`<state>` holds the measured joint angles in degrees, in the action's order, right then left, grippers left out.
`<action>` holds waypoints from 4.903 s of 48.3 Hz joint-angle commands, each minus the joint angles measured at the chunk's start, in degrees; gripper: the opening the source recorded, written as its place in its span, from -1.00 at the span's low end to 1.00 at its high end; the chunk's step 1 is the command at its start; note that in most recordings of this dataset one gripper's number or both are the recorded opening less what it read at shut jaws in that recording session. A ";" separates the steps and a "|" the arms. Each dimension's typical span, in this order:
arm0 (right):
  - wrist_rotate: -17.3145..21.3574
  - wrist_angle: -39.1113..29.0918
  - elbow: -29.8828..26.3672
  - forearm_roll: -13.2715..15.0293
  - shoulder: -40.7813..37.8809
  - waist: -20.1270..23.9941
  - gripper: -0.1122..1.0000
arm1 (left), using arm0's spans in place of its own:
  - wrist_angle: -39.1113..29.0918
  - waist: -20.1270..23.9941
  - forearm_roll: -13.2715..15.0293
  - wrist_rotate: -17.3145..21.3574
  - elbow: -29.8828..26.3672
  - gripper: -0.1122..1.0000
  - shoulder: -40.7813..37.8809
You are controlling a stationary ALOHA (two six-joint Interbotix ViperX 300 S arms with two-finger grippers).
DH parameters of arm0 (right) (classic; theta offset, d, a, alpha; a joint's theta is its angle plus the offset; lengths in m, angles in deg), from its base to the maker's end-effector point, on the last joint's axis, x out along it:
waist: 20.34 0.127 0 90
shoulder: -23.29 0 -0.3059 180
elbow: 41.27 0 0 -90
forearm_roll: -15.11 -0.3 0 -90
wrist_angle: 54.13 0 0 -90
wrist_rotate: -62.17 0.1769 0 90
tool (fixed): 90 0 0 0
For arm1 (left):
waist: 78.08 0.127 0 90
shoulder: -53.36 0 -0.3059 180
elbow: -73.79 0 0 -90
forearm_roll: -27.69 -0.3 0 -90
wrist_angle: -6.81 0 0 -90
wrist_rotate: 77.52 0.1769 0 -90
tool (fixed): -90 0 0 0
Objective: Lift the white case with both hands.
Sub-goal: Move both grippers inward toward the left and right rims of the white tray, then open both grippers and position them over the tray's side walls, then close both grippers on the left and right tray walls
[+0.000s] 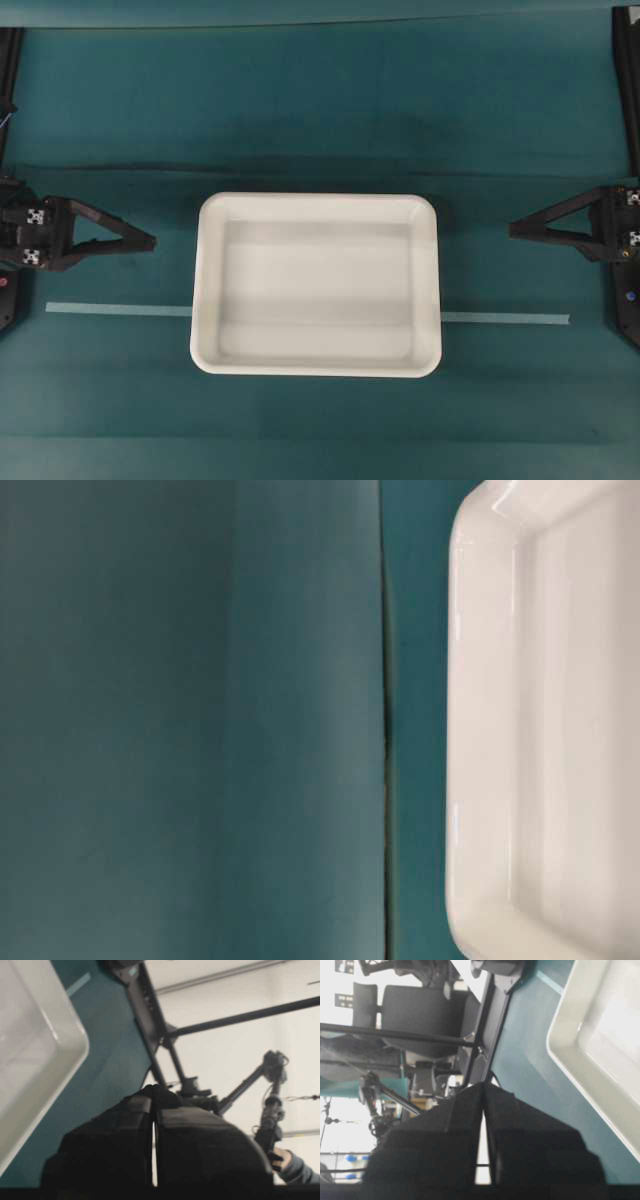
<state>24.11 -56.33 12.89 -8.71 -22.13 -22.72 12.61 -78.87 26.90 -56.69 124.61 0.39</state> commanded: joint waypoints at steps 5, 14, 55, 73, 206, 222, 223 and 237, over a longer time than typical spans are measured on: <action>0.70 0.00 -0.35 -0.18 -1.93 0.09 -0.17 | 0.88 -0.09 -0.18 -0.26 -1.14 -0.64 -1.23; 2.29 -3.16 -0.26 -0.18 -2.99 0.00 0.67 | 0.26 -0.26 -0.18 -3.87 -0.97 0.22 -2.02; 8.88 7.12 9.40 -0.62 -12.48 0.18 0.84 | 9.40 3.43 -0.18 -6.59 10.46 0.86 -12.83; 13.10 19.78 13.45 -0.97 -19.86 4.39 0.82 | 20.30 3.87 -0.18 -6.59 13.80 0.85 -20.39; 16.70 20.30 0.70 -5.01 -49.31 5.54 -0.57 | 19.69 3.43 -0.18 -9.32 5.36 -0.66 -42.45; 16.52 13.80 0.62 -5.01 -41.40 3.25 -0.57 | 10.20 2.81 -0.18 -11.51 3.16 -0.66 -34.54; 16.52 13.36 0.53 -5.01 -40.87 3.16 -0.57 | 9.14 2.72 -0.18 -11.51 2.72 -0.66 -33.75; 16.35 8.17 -2.81 -4.92 -35.51 1.93 -0.57 | 1.23 2.11 -0.18 -11.60 -1.93 -0.66 -28.83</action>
<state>40.37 -46.75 12.36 -13.55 -58.08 -20.52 14.98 -76.24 26.90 -68.38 125.40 -28.88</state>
